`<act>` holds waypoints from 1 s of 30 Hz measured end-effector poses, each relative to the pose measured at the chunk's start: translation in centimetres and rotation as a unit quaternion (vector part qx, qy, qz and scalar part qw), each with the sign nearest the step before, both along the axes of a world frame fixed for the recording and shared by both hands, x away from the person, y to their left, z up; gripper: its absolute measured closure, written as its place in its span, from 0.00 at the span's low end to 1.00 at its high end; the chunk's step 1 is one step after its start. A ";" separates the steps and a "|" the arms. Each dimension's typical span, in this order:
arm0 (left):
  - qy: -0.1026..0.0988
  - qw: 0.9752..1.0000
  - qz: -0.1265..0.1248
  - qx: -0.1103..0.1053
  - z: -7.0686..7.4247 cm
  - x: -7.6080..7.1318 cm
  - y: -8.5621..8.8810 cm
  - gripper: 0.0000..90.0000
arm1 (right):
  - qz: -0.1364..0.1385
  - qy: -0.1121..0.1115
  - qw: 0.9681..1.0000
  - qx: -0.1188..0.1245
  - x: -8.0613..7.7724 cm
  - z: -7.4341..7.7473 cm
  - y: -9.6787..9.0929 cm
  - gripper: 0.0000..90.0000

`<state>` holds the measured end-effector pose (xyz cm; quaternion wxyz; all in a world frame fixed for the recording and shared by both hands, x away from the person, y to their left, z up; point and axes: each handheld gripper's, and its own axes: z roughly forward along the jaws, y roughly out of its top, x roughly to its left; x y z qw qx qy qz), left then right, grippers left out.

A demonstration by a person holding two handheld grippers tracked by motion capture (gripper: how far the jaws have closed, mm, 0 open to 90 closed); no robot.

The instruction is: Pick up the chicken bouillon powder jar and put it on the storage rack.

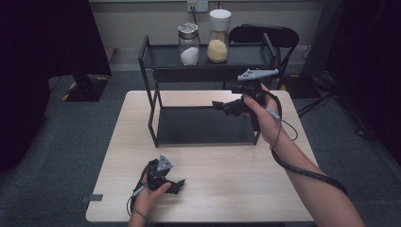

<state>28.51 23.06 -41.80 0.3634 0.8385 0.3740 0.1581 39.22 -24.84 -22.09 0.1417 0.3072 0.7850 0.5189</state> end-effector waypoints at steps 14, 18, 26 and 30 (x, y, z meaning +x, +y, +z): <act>0.000 1.000 0.000 0.000 0.0 0.0 0.0 0.00 | 0.012 0.017 0.999 -0.035 -0.8 -3.3 -0.3 0.01; 0.000 1.000 0.000 0.000 0.0 0.0 0.0 0.00 | 0.015 0.024 0.999 -0.034 -0.9 -4.3 -0.6 0.01; 0.000 1.000 0.000 0.000 0.0 0.0 0.0 0.00 | 0.020 0.036 0.998 -0.036 -1.2 -6.4 -0.9 0.01; 0.000 1.000 0.000 0.000 0.0 0.0 0.0 0.00 | 0.022 0.040 0.998 -0.037 -1.4 -7.5 -1.3 0.01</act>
